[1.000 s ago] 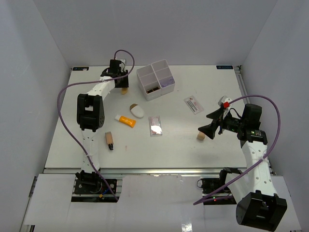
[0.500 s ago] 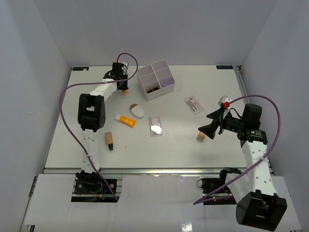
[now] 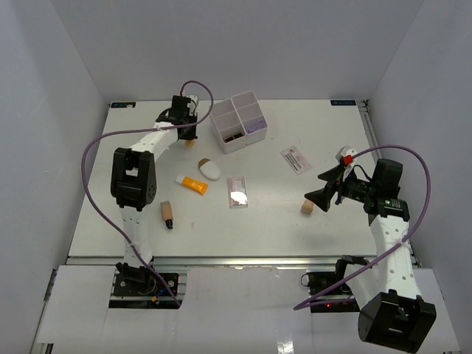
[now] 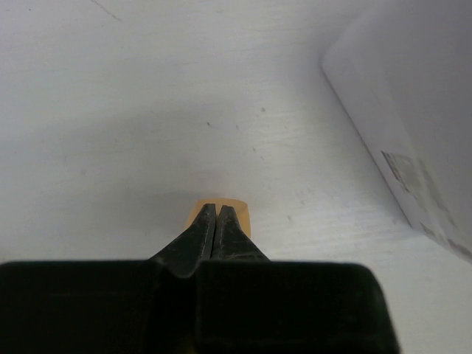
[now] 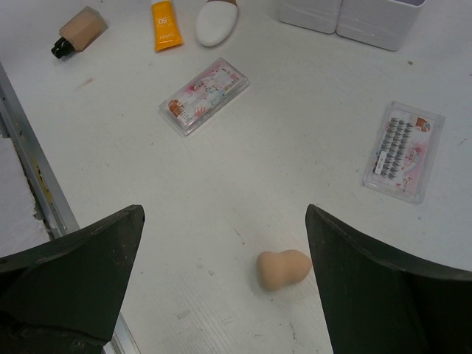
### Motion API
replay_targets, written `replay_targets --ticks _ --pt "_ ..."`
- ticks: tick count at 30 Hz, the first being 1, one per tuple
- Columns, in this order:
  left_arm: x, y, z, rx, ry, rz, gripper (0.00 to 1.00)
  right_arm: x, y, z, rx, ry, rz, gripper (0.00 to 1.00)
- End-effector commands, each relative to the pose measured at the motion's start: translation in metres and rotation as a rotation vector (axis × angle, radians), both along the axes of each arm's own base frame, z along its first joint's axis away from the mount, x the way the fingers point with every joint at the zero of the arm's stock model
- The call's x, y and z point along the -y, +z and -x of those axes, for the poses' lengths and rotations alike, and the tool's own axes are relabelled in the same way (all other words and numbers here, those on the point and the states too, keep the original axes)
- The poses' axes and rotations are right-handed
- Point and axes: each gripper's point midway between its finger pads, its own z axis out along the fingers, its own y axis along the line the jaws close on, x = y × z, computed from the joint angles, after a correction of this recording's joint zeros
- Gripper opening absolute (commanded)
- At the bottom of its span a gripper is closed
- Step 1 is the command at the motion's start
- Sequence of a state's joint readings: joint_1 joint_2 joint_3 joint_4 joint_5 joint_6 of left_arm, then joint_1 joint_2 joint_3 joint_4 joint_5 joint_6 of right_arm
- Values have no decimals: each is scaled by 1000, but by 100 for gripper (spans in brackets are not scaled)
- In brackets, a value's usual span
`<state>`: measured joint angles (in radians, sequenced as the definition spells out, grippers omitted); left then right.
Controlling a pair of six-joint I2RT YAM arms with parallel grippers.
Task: Organize the makeup
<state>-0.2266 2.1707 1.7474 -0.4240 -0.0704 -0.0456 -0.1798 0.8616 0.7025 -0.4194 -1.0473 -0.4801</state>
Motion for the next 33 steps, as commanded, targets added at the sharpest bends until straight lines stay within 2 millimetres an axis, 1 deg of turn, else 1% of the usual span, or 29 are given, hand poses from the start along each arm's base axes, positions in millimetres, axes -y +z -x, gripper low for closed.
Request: replay_targets --ticks 1,2,5,8,10,11,13,15,18,20,23,30,33 --pt "21 108 16 208 -41 73 0 1 1 1 28 7 -2 97" --pt "26 119 21 231 -52 83 0 1 1 1 28 6 -2 96" --pt "47 137 33 268 -101 104 0 2 1 1 28 4 -3 97" --pt "78 161 41 328 -185 110 0 2 0 1 25 5 -5 97" --pt "103 173 45 362 -244 109 0 2 0 1 25 6 -5 97" --pt "112 175 42 378 -283 80 0 2 0 1 25 5 -5 97" --pt "127 166 38 376 -320 51 0 2 0 0 23 3 -4 97" --pt "136 169 31 395 -350 34 0 2 0 0 24 2 -3 97" --pt "147 166 20 408 -383 19 0 3 -1 0 22 1 -4 97" --pt "153 157 13 407 -408 1 0 3 -1 0 20 1 -5 96" --pt "161 157 3 438 -448 -37 0 3 -2 0 18 3 -7 97" --pt "170 138 -17 465 -526 -128 0 3 -3 -1 13 1 -5 97" --pt "171 124 -24 461 -542 -161 0 4 -4 -1 10 -2 -4 97"
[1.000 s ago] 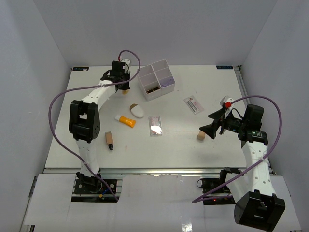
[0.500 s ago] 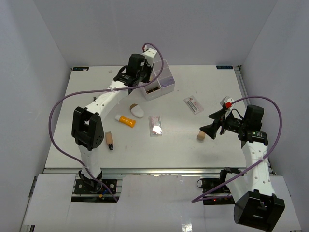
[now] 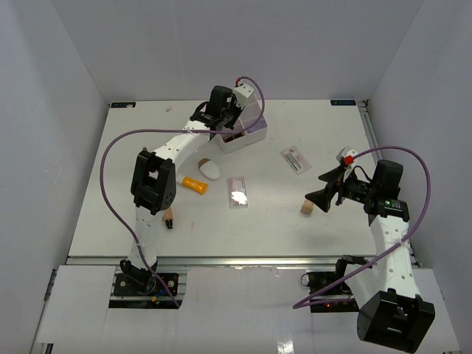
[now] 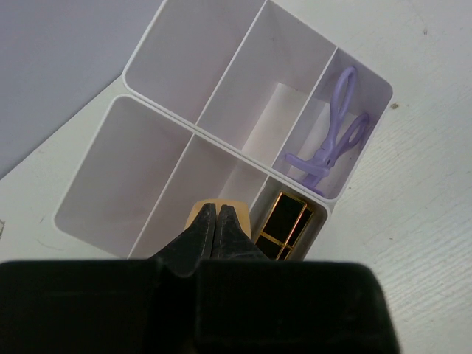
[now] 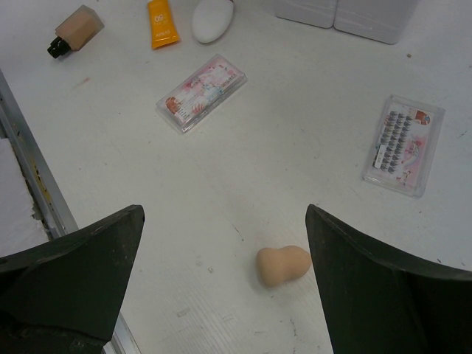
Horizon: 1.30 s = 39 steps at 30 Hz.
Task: Organize the makeup
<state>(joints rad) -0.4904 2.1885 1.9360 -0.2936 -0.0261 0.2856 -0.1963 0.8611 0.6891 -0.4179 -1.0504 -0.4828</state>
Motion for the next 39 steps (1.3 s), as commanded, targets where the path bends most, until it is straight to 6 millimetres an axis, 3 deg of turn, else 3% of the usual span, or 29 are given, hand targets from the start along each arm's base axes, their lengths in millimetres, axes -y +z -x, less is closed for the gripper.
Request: replay_targets --ticks 1,15,21,22,26,32,36,39 --pt "7 29 -15 118 -50 -25 0 0 0 -1 17 10 -2 97" --pt "-5 2 -33 156 2 -115 11 1 -3 -2 8 8 -3 97" --pt "-4 6 -29 154 0 -92 37 2 -3 -3 8 6 -2 97" --pt "-5 8 -28 157 0 -87 46 2 -3 -3 6 5 -2 97" --pt "-8 10 -25 159 8 -92 56 2 -4 -3 5 3 -3 97" --pt "-10 25 -18 167 18 -65 60 4 -4 -3 5 -3 -3 97" --pt "-9 59 -3 164 31 37 65 5 -7 -4 -1 -8 0 97" --pt "-12 93 20 160 49 138 76 6 -12 -6 -27 -24 2 97"
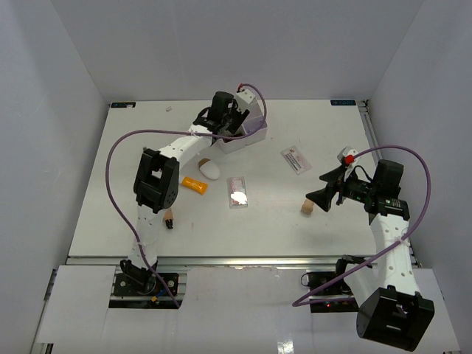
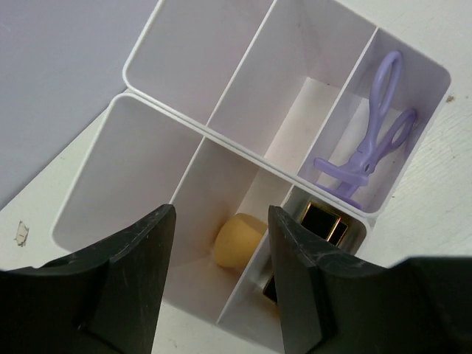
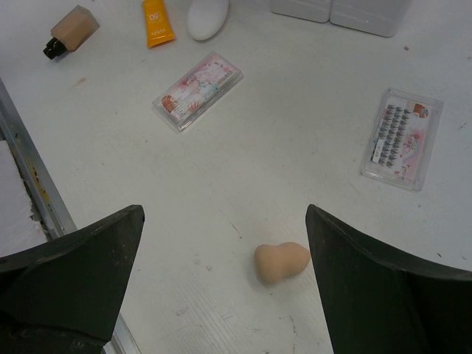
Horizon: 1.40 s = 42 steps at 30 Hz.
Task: Organize the makeup
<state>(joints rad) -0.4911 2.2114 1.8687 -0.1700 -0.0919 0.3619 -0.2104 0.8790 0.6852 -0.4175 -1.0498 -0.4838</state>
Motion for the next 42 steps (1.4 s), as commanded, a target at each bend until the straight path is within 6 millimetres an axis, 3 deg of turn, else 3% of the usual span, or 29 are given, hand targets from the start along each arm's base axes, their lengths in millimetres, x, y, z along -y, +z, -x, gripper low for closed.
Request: replay_targets --ticks 1,5,8,10,13,18,21,25,42 --pt "-6 123 44 88 21 252 80 5 -9 -5 -19 -26 11 96" --pt "-17 155 99 25 16 418 97 14 -26 -13 -115 -86 41 95" --pt "-17 160 155 -133 -27 600 98 19 -36 -12 -247 -71 93 93" --pt "-17 156 189 -201 -79 662 98 30 -54 -15 -365 -90 153 90" --pt "-26 137 235 -281 -129 729 98 37 -64 -9 -512 -93 185 89" --pt "-42 106 281 -332 -185 784 98 39 -85 -7 -703 -135 194 87" --pt "-50 95 288 -315 -172 755 98 37 -99 -11 -798 -176 163 83" --pt "-55 88 293 -308 -163 747 98 24 -113 -6 -918 -150 102 71" --pt "-56 89 300 -316 -169 761 98 22 -158 -20 -1041 -182 95 66"
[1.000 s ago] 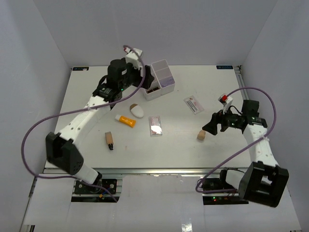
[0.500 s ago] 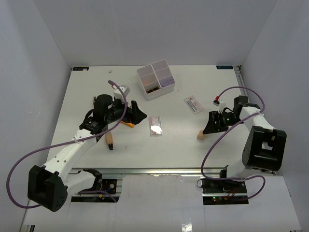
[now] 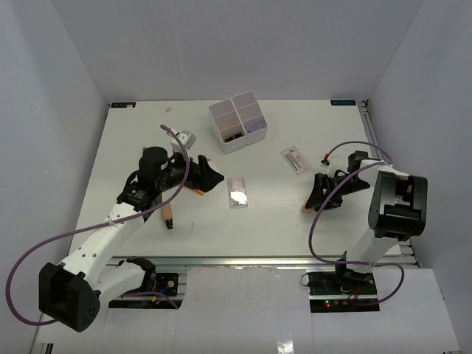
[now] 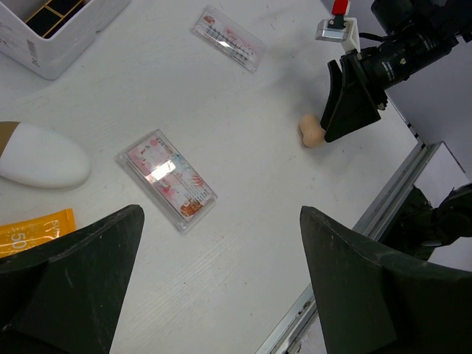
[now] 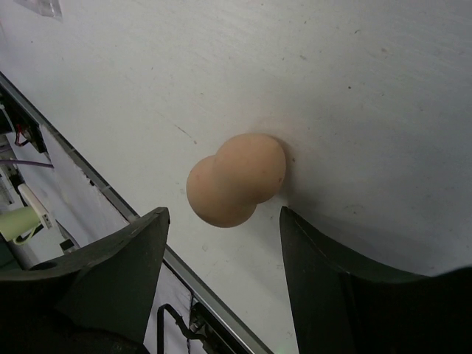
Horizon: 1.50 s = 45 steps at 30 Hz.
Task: Organize the makeup
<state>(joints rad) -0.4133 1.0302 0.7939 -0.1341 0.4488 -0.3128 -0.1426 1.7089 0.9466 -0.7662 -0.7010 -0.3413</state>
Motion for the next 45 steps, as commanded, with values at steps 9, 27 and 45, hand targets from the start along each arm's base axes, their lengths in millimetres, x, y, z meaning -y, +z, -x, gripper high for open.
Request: replay_targets --ticks 9,27,45 --pt "12 15 14 36 -109 71 98 -5 -6 -20 42 0 -31 33" --pt "106 -3 45 -273 -399 315 97 -51 121 17 723 411 -300 15" --pt "251 -10 59 -116 -569 247 74 -71 160 61 922 493 -469 15"
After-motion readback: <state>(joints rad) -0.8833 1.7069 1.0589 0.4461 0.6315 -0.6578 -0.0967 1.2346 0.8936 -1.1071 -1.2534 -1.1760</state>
